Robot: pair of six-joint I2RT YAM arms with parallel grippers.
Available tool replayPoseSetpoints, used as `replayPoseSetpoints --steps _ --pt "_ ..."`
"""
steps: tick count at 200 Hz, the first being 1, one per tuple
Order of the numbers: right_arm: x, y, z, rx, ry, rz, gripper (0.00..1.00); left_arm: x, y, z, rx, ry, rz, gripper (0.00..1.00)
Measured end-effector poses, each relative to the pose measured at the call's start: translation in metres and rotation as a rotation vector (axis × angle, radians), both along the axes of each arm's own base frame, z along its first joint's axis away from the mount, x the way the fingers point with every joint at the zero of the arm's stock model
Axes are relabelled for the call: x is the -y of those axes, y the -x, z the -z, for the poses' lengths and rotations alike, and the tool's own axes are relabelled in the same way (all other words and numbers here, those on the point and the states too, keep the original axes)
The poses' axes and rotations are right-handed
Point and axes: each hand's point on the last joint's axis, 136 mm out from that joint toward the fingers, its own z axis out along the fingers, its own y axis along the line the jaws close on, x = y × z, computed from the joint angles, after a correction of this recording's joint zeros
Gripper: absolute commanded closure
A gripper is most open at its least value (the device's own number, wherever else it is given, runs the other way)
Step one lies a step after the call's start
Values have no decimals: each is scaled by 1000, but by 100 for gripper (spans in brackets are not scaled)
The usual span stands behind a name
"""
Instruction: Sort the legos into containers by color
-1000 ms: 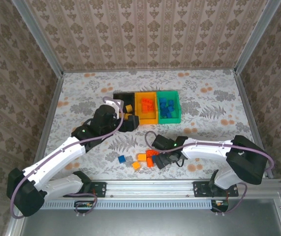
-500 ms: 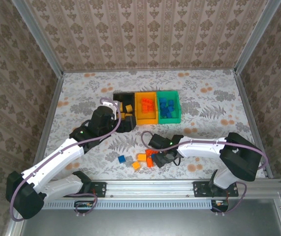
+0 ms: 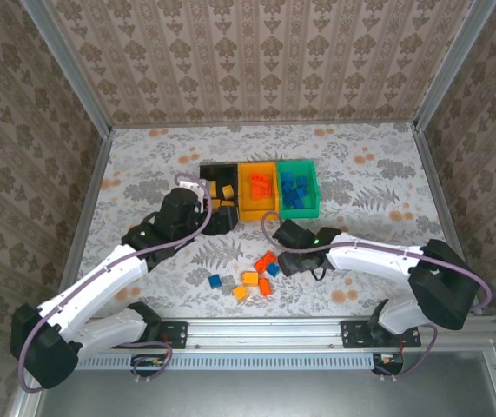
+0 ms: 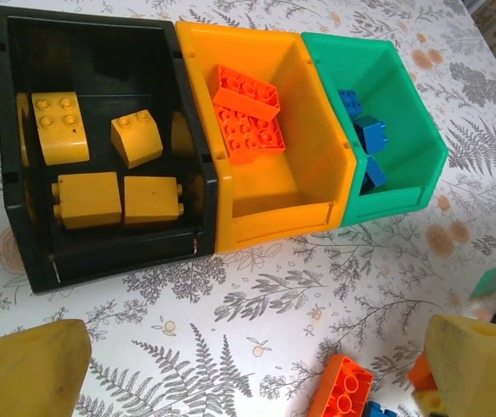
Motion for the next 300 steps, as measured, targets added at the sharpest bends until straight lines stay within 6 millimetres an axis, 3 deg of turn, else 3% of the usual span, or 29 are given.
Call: replayPoseSetpoints --steps 31,54,69,99,132,146,158,213,260,280,300 --pt "-15 -45 -46 103 -89 43 47 -7 4 7 -13 0 -15 0" --pt "-41 -92 -85 194 -167 63 47 -9 7 9 -15 5 -19 0" --pt "-58 -123 -98 238 -203 80 47 -11 9 9 -13 11 -22 0" --pt "-76 -178 -90 256 -208 124 46 -18 13 14 -27 6 -33 1" --pt "-82 -211 -61 227 -172 156 39 -23 20 25 -62 -15 -38 3" --pt "-84 -217 -54 218 -161 156 27 -25 22 28 -72 -22 -40 3" --pt "-87 -220 -52 215 -159 154 23 -27 23 31 -83 -31 -43 4" --pt "-90 -222 -69 245 -184 148 17 -31 33 51 -172 -96 -28 13" --pt "-71 -190 -92 265 -241 162 16 -10 60 94 -333 -264 99 19" --pt "-61 -176 -91 259 -248 169 16 1 80 119 -410 -365 177 21" --pt "-54 -166 -85 248 -245 176 16 0 95 138 -476 -440 205 25"
